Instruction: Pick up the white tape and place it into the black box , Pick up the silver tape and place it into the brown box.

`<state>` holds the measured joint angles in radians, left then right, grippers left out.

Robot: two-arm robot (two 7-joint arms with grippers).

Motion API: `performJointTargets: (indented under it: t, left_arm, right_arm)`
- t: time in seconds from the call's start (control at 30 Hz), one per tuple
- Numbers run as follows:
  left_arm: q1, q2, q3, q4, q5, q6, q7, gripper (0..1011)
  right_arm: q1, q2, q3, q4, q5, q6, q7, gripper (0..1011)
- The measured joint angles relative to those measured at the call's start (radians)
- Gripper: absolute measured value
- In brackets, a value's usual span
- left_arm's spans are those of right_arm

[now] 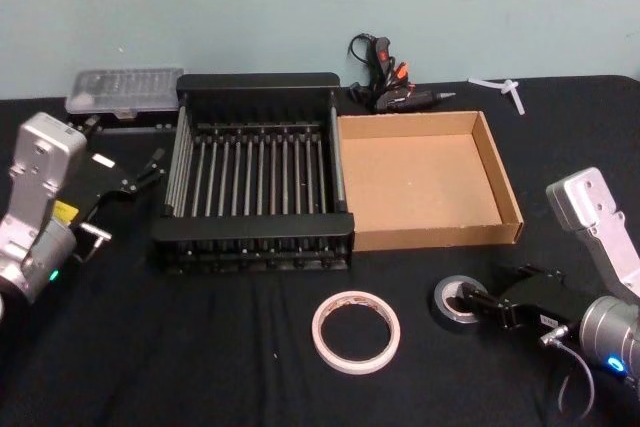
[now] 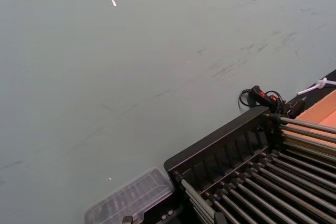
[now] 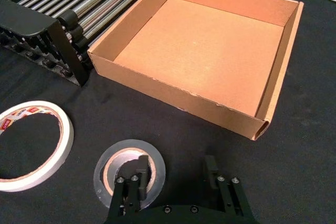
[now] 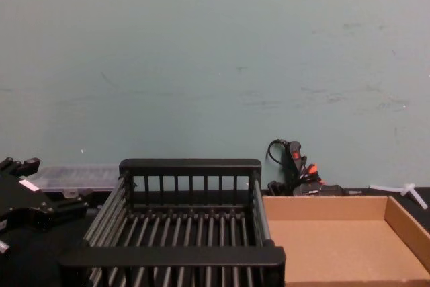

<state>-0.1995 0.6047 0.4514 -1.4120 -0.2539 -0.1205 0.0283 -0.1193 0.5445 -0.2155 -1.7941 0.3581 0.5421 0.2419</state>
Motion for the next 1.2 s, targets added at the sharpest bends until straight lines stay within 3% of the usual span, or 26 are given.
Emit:
performJointTargets:
  t: [0.53,0.87,1.2]
  left_arm:
    - [0.0,0.0,0.0,0.0,0.0,0.0,0.0,1001]
    - [0.0,0.0,0.0,0.0,0.0,0.0,0.0,1001]
    - [0.0,0.0,0.0,0.0,0.0,0.0,0.0,1001]
  right_arm:
    - [0.0,0.0,0.0,0.0,0.002,0.0,-0.001,174]
    - [0.0,0.0,0.0,0.0,0.002,0.0,0.0,158]
    - [-0.012,0.002,0.029,-0.037,0.008,-0.043,0.033,158]
